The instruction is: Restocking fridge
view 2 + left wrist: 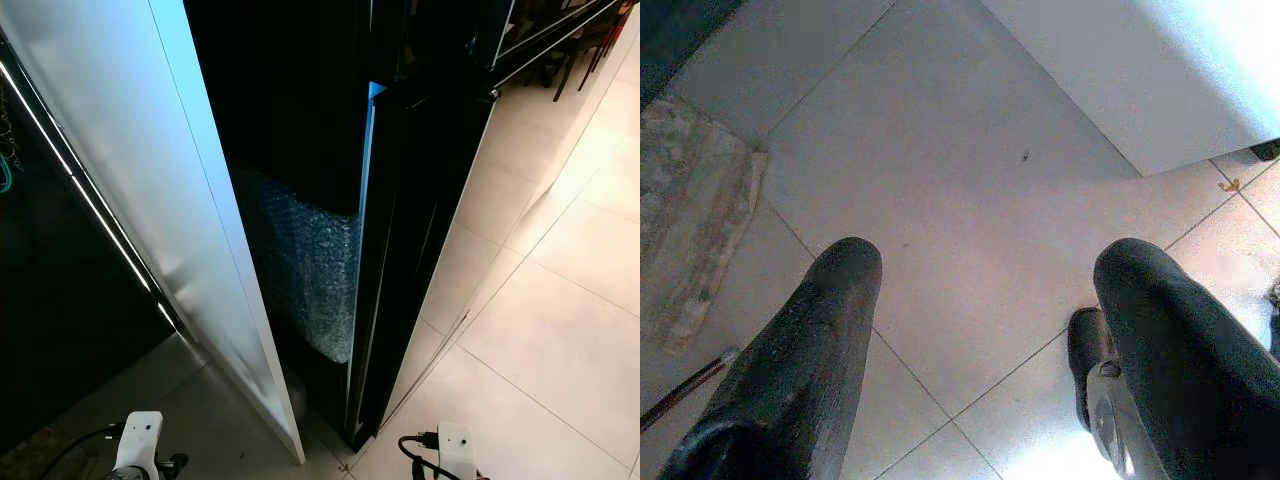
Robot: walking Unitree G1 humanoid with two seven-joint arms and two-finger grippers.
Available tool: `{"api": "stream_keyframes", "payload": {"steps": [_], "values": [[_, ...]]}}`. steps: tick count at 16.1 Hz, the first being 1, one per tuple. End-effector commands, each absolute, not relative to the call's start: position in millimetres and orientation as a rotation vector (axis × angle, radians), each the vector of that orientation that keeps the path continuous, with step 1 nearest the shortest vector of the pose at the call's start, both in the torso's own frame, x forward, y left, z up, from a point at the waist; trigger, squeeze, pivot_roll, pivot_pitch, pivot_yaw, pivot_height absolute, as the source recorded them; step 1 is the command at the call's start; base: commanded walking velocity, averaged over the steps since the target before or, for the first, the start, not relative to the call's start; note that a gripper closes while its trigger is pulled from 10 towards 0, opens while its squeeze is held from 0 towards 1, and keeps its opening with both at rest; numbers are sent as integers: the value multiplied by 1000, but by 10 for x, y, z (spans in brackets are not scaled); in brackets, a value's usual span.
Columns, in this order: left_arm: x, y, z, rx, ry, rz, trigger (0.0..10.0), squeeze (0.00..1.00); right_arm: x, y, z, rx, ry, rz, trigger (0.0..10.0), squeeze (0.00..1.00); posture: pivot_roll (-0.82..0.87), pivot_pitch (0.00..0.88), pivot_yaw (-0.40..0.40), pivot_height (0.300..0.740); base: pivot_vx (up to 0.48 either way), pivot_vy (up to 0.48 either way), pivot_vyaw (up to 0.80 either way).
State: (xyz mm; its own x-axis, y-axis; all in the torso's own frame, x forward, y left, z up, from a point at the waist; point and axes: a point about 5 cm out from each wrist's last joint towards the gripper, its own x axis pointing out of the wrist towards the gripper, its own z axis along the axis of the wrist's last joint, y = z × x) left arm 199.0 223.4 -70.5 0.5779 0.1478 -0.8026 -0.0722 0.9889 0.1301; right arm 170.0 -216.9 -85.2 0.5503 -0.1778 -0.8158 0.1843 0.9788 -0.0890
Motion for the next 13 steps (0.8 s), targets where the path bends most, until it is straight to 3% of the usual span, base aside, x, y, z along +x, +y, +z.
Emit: {"api": "stream_keyframes", "payload": {"steps": [1,13], "values": [[1923,2246,-740,91,977,125,10000,0,1654,-2143,-881,23,987,-221,10000,0,38,0,83,740,0,0,0],[1892,2243,-756,91,984,120,10000,0,1611,-2157,-895,34,994,-222,10000,0,22,0,83,740,0,0,0]]}}
